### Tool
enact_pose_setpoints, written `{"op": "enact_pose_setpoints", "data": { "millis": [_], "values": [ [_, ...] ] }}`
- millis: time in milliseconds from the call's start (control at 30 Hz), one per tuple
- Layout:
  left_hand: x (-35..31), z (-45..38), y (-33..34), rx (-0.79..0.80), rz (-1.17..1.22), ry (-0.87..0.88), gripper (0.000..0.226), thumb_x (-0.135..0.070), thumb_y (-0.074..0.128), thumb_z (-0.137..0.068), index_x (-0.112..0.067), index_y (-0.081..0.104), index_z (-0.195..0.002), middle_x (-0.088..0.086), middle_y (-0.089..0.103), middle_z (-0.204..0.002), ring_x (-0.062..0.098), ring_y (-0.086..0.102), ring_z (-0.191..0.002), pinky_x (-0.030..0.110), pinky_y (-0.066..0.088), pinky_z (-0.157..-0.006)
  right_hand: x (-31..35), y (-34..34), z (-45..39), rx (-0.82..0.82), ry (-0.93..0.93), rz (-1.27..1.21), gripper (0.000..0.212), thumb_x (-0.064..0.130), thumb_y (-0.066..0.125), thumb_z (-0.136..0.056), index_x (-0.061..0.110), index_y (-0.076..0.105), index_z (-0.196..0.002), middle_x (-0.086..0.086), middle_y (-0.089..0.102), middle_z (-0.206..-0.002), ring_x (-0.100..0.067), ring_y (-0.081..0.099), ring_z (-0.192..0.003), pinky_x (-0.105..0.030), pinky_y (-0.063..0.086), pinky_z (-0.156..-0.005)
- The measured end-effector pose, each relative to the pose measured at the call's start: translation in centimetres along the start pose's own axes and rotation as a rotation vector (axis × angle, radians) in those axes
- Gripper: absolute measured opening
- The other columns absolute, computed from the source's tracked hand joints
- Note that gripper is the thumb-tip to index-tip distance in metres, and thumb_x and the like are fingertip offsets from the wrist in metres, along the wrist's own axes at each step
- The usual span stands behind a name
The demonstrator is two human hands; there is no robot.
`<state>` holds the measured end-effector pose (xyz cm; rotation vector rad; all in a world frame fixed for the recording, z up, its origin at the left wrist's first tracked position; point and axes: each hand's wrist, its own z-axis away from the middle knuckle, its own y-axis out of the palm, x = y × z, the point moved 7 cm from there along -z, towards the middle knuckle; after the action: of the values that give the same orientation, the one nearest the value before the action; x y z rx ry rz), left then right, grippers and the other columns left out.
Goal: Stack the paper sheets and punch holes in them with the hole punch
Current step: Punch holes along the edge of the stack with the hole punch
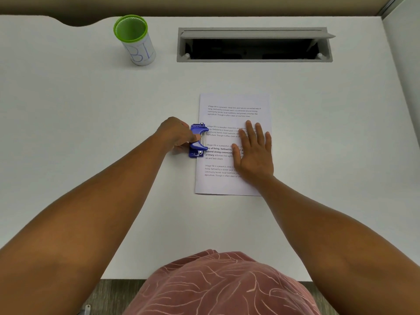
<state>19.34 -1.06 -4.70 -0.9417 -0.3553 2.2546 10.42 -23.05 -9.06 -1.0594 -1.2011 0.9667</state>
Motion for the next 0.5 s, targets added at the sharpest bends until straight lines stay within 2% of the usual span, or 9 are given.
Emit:
{"op": "enact_pose_setpoints", "data": {
  "millis": [100,233,300,333,400,467,500],
  "values": [
    [-0.6,0.4,0.1,0.011,-0.036,-0.011,0.039,-0.015,0.075,-0.084,-0.002,0.063,-0.119,0.014,0.069,-0.108,0.025,0.069,-0.085,0.03,0.06,-0.071,0.0,0.1,0.0,0.01,0.003,0.001,0.063,0.05,0.021,-0.099,0.019,0.03,-0.152,0.0,0.011,-0.165,-0.022,0.001,-0.152,-0.049,0.004,-0.122],
    [-0.4,0.7,0.1,-0.004,-0.019,-0.029,0.039,-0.016,0.075,-0.084,-0.001,0.06,-0.116,0.018,0.07,-0.113,0.031,0.07,-0.103,0.043,0.056,-0.093,0.1,0.0,-0.1,0.019,0.001,0.003,0.063,0.05,0.02,-0.098,0.019,0.029,-0.153,-0.001,0.01,-0.165,-0.023,0.0,-0.152,-0.049,0.004,-0.122],
    [-0.4,0.9,0.2,-0.01,0.004,-0.033,0.025,-0.016,0.076,-0.084,-0.006,0.059,-0.099,0.019,0.072,-0.11,0.03,0.071,-0.097,0.045,0.054,-0.096,0.2,-0.1,-0.1,0.03,0.002,0.0,0.064,0.05,0.02,-0.098,0.018,0.029,-0.153,-0.001,0.01,-0.165,-0.023,0.0,-0.152,-0.049,0.003,-0.122],
    [-0.3,0.9,0.2,-0.01,0.02,-0.04,0.022,-0.016,0.076,-0.084,-0.009,0.056,-0.089,0.018,0.073,-0.108,0.027,0.072,-0.09,0.043,0.056,-0.093,0.2,-0.1,-0.1,0.037,0.004,-0.002,0.064,0.05,0.02,-0.098,0.018,0.029,-0.153,-0.001,0.009,-0.165,-0.023,-0.001,-0.152,-0.049,0.003,-0.122],
    [0.1,0.7,0.3,-0.02,0.037,-0.05,0.03,-0.021,0.08,-0.081,-0.014,0.051,-0.079,0.016,0.072,-0.105,0.024,0.07,-0.083,0.04,0.057,-0.083,0.2,-0.1,-0.2,0.057,0.008,-0.002,0.064,0.05,0.02,-0.098,0.018,0.027,-0.153,-0.001,0.007,-0.165,-0.023,-0.003,-0.152,-0.049,0.001,-0.122],
    [0.7,1.0,0.4,-0.023,0.044,-0.068,0.038,-0.032,0.086,-0.074,-0.014,0.053,-0.079,0.013,0.067,-0.102,0.022,0.066,-0.082,0.033,0.058,-0.073,0.2,-0.1,-0.3,0.078,0.007,-0.002,0.064,0.05,0.02,-0.099,0.018,0.025,-0.154,-0.001,0.005,-0.166,-0.023,-0.005,-0.152,-0.048,-0.001,-0.122],
    [1.0,1.4,0.4,-0.013,0.032,-0.077,0.045,-0.038,0.088,-0.069,-0.011,0.057,-0.085,0.011,0.065,-0.102,0.021,0.065,-0.083,0.031,0.058,-0.073,0.2,-0.1,-0.3,0.087,0.006,-0.006,0.064,0.05,0.021,-0.099,0.017,0.024,-0.154,-0.001,0.004,-0.166,-0.022,-0.006,-0.152,-0.048,-0.002,-0.122]
  ]
}}
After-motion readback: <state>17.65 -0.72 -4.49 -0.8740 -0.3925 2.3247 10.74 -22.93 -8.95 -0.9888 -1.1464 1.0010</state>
